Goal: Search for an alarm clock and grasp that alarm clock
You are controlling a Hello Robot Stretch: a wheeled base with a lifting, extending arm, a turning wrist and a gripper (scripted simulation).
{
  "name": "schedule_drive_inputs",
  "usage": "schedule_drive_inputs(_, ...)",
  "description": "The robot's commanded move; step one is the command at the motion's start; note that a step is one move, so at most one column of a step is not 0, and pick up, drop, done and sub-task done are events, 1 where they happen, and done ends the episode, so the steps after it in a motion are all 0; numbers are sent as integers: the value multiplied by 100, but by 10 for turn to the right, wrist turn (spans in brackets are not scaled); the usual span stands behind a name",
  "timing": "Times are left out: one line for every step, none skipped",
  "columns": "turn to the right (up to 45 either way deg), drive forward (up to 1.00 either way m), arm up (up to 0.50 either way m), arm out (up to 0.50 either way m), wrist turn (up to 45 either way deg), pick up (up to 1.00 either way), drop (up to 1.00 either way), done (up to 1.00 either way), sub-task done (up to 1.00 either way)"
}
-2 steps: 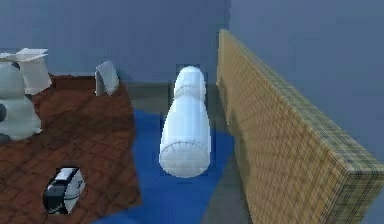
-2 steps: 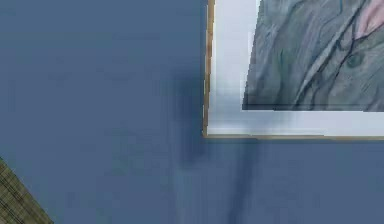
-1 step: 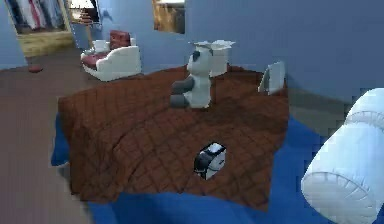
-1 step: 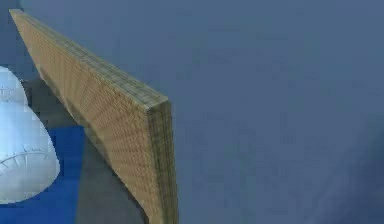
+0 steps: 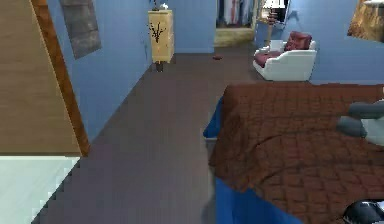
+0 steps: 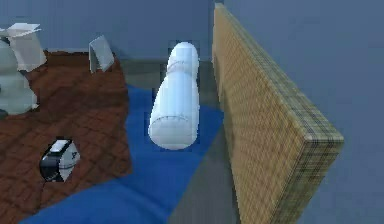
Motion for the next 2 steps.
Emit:
schedule_drive_inputs(-330,0,0,0,0,0,0,0,0)
schedule_drive_inputs(0,0,50,0,0,0,0,0,0)
